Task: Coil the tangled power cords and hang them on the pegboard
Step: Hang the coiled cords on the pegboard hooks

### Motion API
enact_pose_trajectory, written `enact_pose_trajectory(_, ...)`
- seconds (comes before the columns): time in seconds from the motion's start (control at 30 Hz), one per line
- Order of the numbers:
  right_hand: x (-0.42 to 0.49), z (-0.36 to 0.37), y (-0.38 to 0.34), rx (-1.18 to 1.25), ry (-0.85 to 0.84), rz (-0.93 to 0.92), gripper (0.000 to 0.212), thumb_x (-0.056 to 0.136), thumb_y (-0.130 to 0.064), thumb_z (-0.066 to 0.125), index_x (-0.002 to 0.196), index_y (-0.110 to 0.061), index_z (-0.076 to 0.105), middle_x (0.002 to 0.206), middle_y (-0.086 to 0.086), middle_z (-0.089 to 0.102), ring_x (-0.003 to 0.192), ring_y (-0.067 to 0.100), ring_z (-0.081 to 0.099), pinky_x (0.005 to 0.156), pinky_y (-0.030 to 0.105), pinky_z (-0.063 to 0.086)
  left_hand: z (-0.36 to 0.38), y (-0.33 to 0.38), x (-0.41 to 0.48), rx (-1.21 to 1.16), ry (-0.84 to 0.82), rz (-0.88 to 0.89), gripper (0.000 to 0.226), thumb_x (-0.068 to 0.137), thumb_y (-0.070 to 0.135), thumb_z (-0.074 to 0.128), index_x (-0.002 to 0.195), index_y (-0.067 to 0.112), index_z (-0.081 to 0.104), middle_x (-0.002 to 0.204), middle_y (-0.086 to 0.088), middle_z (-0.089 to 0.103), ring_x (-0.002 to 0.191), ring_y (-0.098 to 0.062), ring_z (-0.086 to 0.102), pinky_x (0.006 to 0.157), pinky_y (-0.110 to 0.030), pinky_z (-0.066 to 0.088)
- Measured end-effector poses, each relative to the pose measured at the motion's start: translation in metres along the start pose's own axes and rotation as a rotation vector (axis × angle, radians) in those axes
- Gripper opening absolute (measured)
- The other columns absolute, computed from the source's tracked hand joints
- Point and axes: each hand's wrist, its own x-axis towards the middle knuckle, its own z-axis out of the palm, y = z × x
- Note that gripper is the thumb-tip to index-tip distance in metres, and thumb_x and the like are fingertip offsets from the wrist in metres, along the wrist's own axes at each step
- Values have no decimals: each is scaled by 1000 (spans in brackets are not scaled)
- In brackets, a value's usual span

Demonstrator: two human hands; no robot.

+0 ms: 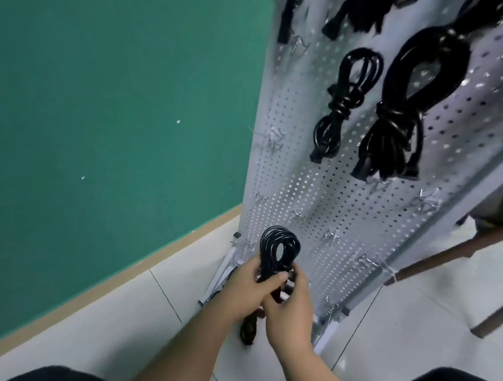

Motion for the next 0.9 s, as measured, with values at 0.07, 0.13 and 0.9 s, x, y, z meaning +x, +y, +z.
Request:
enact_pose_trajectory(0.07, -3, -14, -23, 4, 24, -82, 74, 85, -20, 83, 146, -42, 48, 120, -20, 66, 102, -6, 66, 90, 32, 60, 3, 23, -6, -57, 7, 51, 27, 93, 33, 79, 119, 37, 72, 116, 3, 80, 111, -19, 75, 101, -43, 59)
enact_pose_trajectory(0.13, -5, -28, -44, -5, 42, -152, 78, 84, -25, 86, 148, -44, 46, 120, -21, 64, 99, -9, 65, 90, 28, 58, 5, 50, -14, -91, -27, 94, 26, 98, 25, 76, 124, 27, 70, 116, 0, 80, 112, -21, 75, 101, -40, 58)
enact_pose_trajectory(0.9, -1, -194, -222, -132, 394, -713, 84, 99, -34, 61, 169, -29, 14, 129, -33, 37, 123, -8, 32, 108, 29, 29, 95, 298, -58, -177, -148, 642, 21, 101, 24, 72, 122, 21, 71, 114, 5, 79, 111, -10, 74, 95, -28, 58)
